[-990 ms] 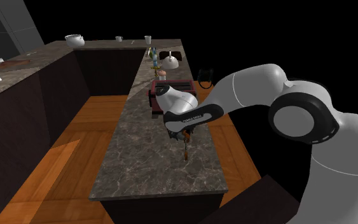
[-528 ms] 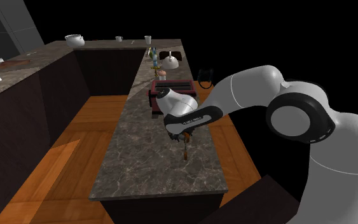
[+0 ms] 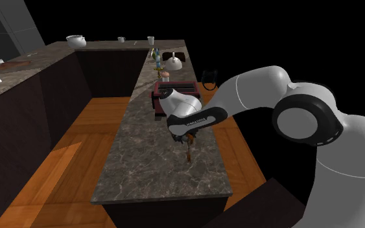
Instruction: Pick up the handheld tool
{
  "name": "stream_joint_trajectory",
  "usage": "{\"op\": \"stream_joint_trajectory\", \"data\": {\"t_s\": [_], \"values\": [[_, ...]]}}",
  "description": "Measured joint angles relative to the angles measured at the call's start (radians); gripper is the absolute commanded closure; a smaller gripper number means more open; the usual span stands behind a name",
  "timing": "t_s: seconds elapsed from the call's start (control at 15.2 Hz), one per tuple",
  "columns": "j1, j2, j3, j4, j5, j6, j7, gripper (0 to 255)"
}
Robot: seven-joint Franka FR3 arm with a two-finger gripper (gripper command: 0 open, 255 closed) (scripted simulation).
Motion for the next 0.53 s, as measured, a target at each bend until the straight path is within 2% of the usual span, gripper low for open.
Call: {"op": "stream_joint_trajectory", "data": {"t_s": [0.53], "values": [[-0.005,-0.050,0.011,0.037,0.031,-0.076,-0.039,255]]}}
